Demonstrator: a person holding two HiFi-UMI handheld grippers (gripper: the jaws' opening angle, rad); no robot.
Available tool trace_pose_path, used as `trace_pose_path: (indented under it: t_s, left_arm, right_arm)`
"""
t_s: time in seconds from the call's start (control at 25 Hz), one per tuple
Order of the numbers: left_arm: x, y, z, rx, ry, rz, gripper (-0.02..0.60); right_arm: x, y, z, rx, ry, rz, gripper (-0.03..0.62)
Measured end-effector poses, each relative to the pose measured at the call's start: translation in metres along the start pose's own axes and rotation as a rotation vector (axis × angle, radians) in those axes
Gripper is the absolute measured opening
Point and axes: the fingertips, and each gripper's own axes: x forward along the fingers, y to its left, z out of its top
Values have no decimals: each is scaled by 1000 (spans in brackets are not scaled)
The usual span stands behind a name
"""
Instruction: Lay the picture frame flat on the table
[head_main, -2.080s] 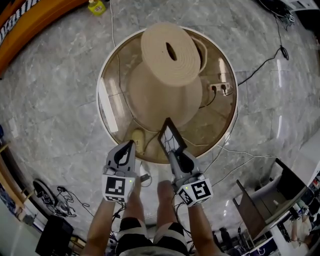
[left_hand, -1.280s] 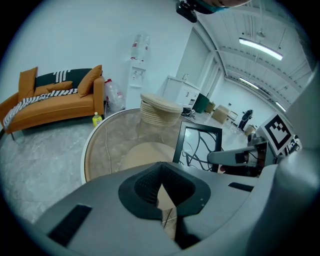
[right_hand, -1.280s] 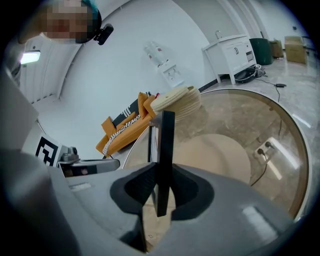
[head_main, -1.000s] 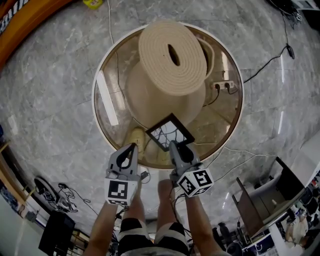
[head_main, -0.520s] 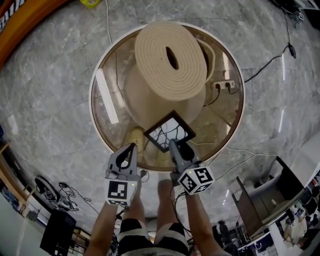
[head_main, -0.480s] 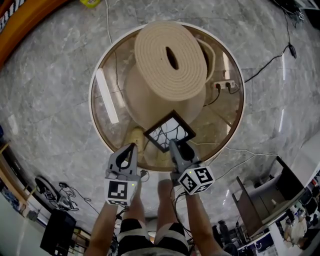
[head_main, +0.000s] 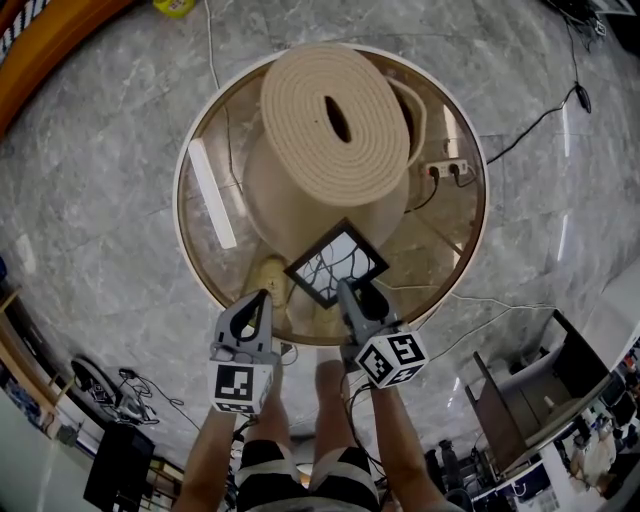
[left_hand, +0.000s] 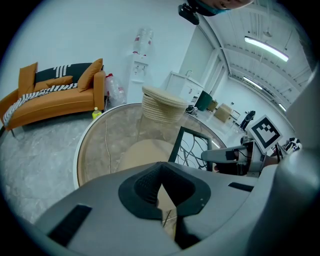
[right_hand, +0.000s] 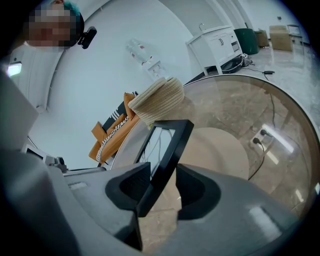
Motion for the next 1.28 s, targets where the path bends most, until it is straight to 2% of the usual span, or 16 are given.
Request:
trace_pose_path:
  t_s: [0.2,0.44,0.72,1.04,1.28]
  left_arm:
    - [-1,6,-2,2,1,0,17]
    - [-11,8,1,17,-6,1,17]
    - [-21,4,9,32,-16,-5,17]
    - [-43,-7,46,72,-76,-9,17]
    - [-77,-24,88,117,-135,-16,17]
  right_arm:
    - [1,-3,-2,38,-2,-16,175]
    - [-6,-5,-5,38,11,-48,229]
    - [-17,4,1,19,5,-51,232]
    - [-39,35,27,-48,-18,-15,231]
    - [-70,70,64,-158,-61,9,230]
